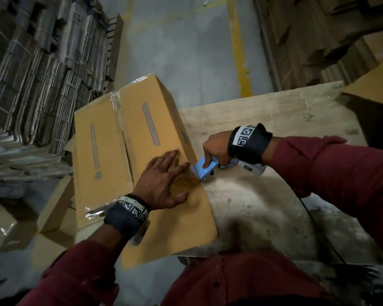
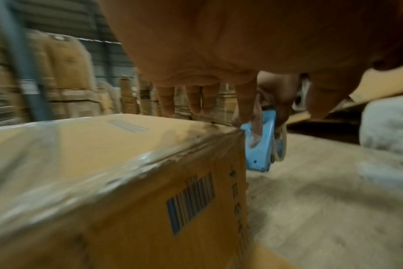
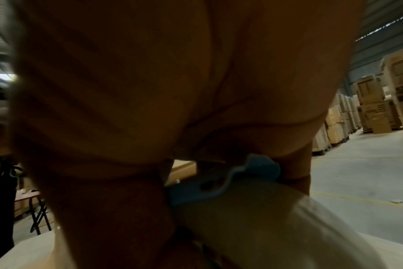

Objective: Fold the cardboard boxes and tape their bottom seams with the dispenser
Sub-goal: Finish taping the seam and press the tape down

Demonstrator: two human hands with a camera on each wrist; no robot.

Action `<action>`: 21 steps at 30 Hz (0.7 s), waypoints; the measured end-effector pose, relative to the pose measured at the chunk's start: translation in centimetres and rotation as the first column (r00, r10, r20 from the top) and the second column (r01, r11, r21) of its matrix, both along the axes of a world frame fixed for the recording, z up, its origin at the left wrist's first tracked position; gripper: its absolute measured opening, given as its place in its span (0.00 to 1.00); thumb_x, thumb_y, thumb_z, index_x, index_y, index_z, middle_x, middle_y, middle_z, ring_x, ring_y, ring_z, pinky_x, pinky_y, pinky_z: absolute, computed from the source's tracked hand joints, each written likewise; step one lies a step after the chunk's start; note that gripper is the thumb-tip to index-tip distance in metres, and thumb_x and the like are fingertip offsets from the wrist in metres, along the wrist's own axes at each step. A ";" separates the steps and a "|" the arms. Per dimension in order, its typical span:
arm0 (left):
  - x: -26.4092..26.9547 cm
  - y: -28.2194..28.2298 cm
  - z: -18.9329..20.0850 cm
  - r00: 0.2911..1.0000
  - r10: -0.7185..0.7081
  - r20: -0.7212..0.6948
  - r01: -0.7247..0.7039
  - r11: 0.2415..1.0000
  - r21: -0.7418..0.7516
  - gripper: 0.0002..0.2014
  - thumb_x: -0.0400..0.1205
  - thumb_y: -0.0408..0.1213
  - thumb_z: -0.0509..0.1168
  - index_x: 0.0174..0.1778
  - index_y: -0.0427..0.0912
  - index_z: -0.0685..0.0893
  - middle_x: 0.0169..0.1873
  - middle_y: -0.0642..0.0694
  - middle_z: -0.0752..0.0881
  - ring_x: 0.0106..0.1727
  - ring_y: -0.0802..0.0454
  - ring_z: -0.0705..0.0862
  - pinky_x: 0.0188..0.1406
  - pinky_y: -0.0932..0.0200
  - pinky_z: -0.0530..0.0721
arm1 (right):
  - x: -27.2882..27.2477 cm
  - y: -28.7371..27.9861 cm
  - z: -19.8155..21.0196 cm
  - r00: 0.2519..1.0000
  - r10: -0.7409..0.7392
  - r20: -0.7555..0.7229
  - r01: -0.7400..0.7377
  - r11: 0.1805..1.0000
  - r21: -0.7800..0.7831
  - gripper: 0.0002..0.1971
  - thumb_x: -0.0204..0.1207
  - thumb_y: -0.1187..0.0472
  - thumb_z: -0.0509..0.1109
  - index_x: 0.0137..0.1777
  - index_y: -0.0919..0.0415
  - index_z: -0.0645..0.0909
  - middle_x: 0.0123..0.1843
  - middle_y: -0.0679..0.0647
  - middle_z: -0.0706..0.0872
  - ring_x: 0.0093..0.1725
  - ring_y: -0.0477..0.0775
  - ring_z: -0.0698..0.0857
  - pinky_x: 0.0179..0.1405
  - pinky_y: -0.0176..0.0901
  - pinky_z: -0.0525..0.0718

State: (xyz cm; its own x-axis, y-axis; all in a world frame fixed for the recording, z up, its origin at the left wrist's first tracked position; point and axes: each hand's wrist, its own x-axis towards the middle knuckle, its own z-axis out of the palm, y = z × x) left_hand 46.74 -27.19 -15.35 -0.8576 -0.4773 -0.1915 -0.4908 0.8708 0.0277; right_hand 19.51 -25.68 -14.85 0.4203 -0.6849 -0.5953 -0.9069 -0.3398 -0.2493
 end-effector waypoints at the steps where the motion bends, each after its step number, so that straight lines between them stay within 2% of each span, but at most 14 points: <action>1: -1.0 -0.4 0.1 0.998 -0.054 0.037 0.054 0.999 0.002 0.43 0.74 0.74 0.60 0.85 0.57 0.73 0.89 0.37 0.61 0.89 0.36 0.61 0.83 0.33 0.63 | 0.0 0.0 0.0 1.000 -0.004 -0.008 0.004 1.000 -0.009 0.28 0.76 0.67 0.74 0.74 0.43 0.84 0.58 0.49 0.89 0.46 0.53 0.81 0.43 0.41 0.76; 3: -2.6 -1.4 -0.1 0.986 -0.121 0.119 0.122 0.993 -0.004 0.41 0.75 0.77 0.58 0.82 0.59 0.77 0.90 0.37 0.57 0.90 0.37 0.57 0.85 0.32 0.60 | -0.1 0.0 -0.1 1.000 -0.010 -0.021 0.010 1.000 -0.010 0.27 0.77 0.66 0.74 0.74 0.43 0.84 0.65 0.49 0.88 0.47 0.52 0.79 0.44 0.39 0.74; 5: -3.4 -2.3 -0.4 0.970 -0.172 0.170 0.176 0.984 -0.009 0.40 0.76 0.79 0.55 0.77 0.58 0.82 0.90 0.36 0.59 0.90 0.37 0.56 0.84 0.30 0.61 | -0.2 0.1 -0.2 0.999 -0.031 -0.014 0.031 0.999 0.007 0.27 0.77 0.67 0.74 0.73 0.44 0.85 0.70 0.51 0.87 0.50 0.54 0.82 0.46 0.40 0.75; 7: -3.9 -2.9 -0.8 0.960 -0.204 0.190 0.210 0.978 -0.011 0.40 0.77 0.81 0.53 0.72 0.58 0.86 0.89 0.36 0.62 0.90 0.37 0.56 0.84 0.29 0.60 | -0.3 0.0 -0.2 0.998 -0.058 0.003 0.058 0.998 0.014 0.27 0.76 0.67 0.75 0.74 0.45 0.84 0.72 0.52 0.85 0.58 0.58 0.86 0.47 0.40 0.75; 9: -4.5 -3.1 -1.0 0.958 -0.207 0.200 0.213 0.977 -0.006 0.41 0.75 0.84 0.49 0.69 0.60 0.88 0.89 0.38 0.63 0.90 0.37 0.56 0.84 0.27 0.56 | -0.4 -0.1 -0.3 0.997 -0.076 0.022 0.076 0.997 0.019 0.26 0.77 0.66 0.76 0.73 0.46 0.85 0.72 0.52 0.85 0.60 0.58 0.86 0.48 0.41 0.76; 11: -5.1 -2.9 -0.9 0.953 -0.195 0.231 0.200 0.980 0.000 0.44 0.73 0.86 0.45 0.67 0.62 0.88 0.89 0.41 0.62 0.90 0.38 0.55 0.84 0.25 0.52 | -0.2 -0.1 -1.1 0.996 -0.086 -0.003 0.086 0.996 0.025 0.20 0.73 0.61 0.81 0.65 0.46 0.90 0.62 0.50 0.90 0.50 0.56 0.88 0.45 0.41 0.80; 12: -5.4 -2.9 -0.9 0.950 -0.187 0.252 0.193 0.981 0.001 0.45 0.72 0.87 0.43 0.67 0.63 0.88 0.90 0.41 0.61 0.90 0.38 0.54 0.84 0.24 0.51 | -0.1 0.0 -1.6 0.993 -0.107 -0.044 0.107 0.994 0.010 0.16 0.68 0.54 0.85 0.57 0.47 0.93 0.51 0.48 0.92 0.41 0.54 0.88 0.42 0.42 0.84; 13: -5.7 -2.9 -0.8 0.946 -0.178 0.270 0.185 0.983 0.000 0.46 0.71 0.88 0.42 0.66 0.64 0.88 0.90 0.42 0.60 0.90 0.38 0.54 0.83 0.24 0.49 | -0.1 0.1 -2.3 0.990 -0.125 -0.061 0.125 0.992 -0.005 0.15 0.63 0.47 0.87 0.49 0.49 0.94 0.43 0.47 0.92 0.35 0.52 0.88 0.39 0.44 0.87; 14: -5.9 -2.9 -0.8 0.943 -0.170 0.285 0.176 0.984 0.002 0.46 0.71 0.89 0.42 0.66 0.64 0.88 0.90 0.42 0.60 0.90 0.37 0.54 0.83 0.24 0.48 | -0.4 0.4 -3.0 0.987 -0.141 -0.079 0.143 0.990 0.018 0.16 0.63 0.45 0.86 0.48 0.51 0.94 0.39 0.48 0.92 0.34 0.53 0.88 0.39 0.46 0.89; 15: -6.0 -2.9 -0.8 0.941 -0.161 0.297 0.167 0.986 0.007 0.46 0.70 0.89 0.42 0.65 0.64 0.89 0.90 0.42 0.59 0.90 0.37 0.53 0.83 0.23 0.48 | -0.6 0.7 -3.7 0.985 -0.153 -0.080 0.159 0.984 0.080 0.15 0.68 0.48 0.85 0.53 0.53 0.94 0.44 0.49 0.93 0.40 0.55 0.90 0.41 0.46 0.88; 16: -6.2 -2.9 -0.8 0.939 -0.154 0.307 0.157 0.988 0.015 0.46 0.70 0.89 0.43 0.65 0.65 0.89 0.90 0.43 0.59 0.90 0.37 0.53 0.82 0.23 0.47 | -0.8 0.9 -4.5 0.986 -0.141 -0.086 0.153 0.976 0.152 0.15 0.74 0.55 0.82 0.60 0.55 0.92 0.54 0.52 0.92 0.49 0.58 0.90 0.44 0.47 0.84; 17: -6.4 -2.9 -0.9 0.937 -0.149 0.317 0.149 0.989 0.023 0.46 0.69 0.90 0.43 0.64 0.66 0.89 0.90 0.44 0.58 0.90 0.37 0.52 0.82 0.22 0.47 | -1.0 1.2 -5.1 0.987 -0.138 -0.081 0.152 0.966 0.209 0.18 0.76 0.62 0.80 0.67 0.55 0.90 0.64 0.54 0.90 0.57 0.59 0.89 0.47 0.46 0.80; 18: -6.6 -2.9 -0.9 0.933 -0.146 0.328 0.144 0.989 0.031 0.46 0.69 0.90 0.43 0.64 0.67 0.89 0.91 0.45 0.57 0.90 0.38 0.52 0.81 0.22 0.46 | -1.4 1.6 -5.4 0.989 -0.136 -0.063 0.147 0.961 0.232 0.21 0.77 0.65 0.79 0.70 0.54 0.88 0.69 0.54 0.87 0.62 0.59 0.87 0.49 0.43 0.78; 21: -7.4 -3.1 -0.8 0.923 -0.141 0.359 0.106 0.988 0.114 0.48 0.66 0.91 0.39 0.68 0.71 0.86 0.90 0.48 0.56 0.90 0.42 0.48 0.80 0.20 0.41 | -2.2 2.0 -6.4 0.982 -0.184 -0.041 0.189 0.961 0.203 0.23 0.75 0.66 0.78 0.68 0.46 0.88 0.70 0.49 0.87 0.64 0.58 0.85 0.47 0.42 0.77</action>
State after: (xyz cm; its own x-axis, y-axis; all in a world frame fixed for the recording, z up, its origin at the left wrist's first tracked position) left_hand 39.37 -30.28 -16.18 -0.7713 -0.3380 -0.5392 -0.3706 0.9274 -0.0511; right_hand 17.35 -23.68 -21.26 0.2823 -0.6118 -0.7389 -0.9552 -0.1077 -0.2757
